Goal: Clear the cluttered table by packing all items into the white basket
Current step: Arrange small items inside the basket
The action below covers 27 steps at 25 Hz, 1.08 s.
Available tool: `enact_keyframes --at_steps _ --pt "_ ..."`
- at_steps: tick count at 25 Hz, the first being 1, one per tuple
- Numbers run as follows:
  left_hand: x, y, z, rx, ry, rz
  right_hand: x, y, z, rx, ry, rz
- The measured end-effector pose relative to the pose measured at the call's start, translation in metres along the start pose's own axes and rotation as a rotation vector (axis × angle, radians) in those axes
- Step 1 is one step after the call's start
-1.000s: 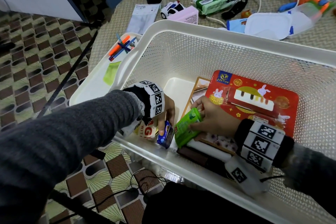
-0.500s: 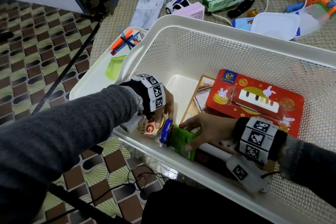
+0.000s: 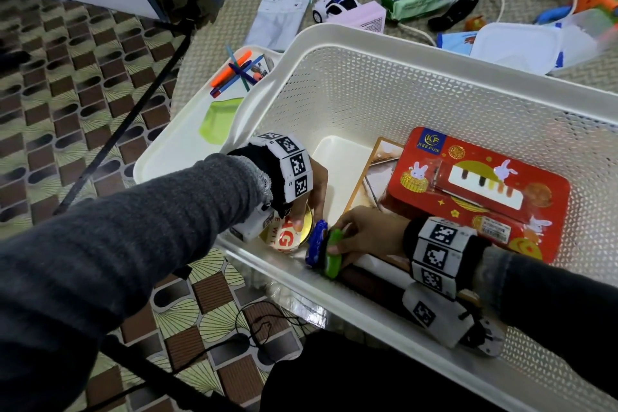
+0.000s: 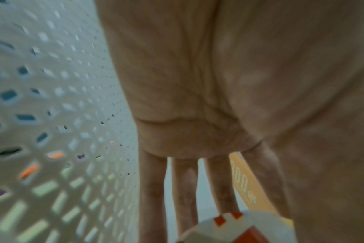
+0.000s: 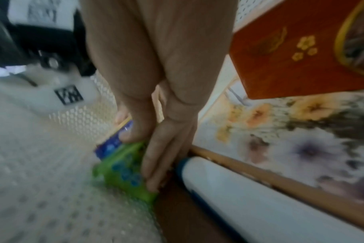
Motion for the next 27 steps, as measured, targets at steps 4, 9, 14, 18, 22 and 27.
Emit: enact_keyframes --at_steps 4,9,14,18,22,27 --pt "-0.002 0.002 -0.001 -0.013 -0.019 0.025 0.011 0.000 -0.001 0.022 -0.007 -0.090" --pt "0.002 0.003 0.002 0.018 -0.005 -0.005 0.013 0.003 -0.002 0.064 -0.041 -0.099" --pt "0.007 0.004 0.004 0.048 0.043 -0.046 0.012 0.007 0.015 0.165 -0.255 -0.194" --pt "0.006 0.005 0.000 0.048 0.043 -0.042 0.009 0.008 0.020 0.217 -0.300 -0.125" --pt "0.004 0.007 0.001 0.101 0.064 -0.081 0.008 0.009 0.019 0.225 -0.331 -0.132" --pt "0.008 -0.001 0.010 0.223 0.046 -0.148 0.012 0.006 0.016 0.156 -0.318 -0.065"
Point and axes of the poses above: each hand's wrist, its own y-axis towards the middle knuckle, its own x-axis out of the back of the hand, z = x × y, the point moved 9 cm from there along y, towards the middle knuckle, and after that the axes turned 13 degrees about x, right-handed, at the moved point
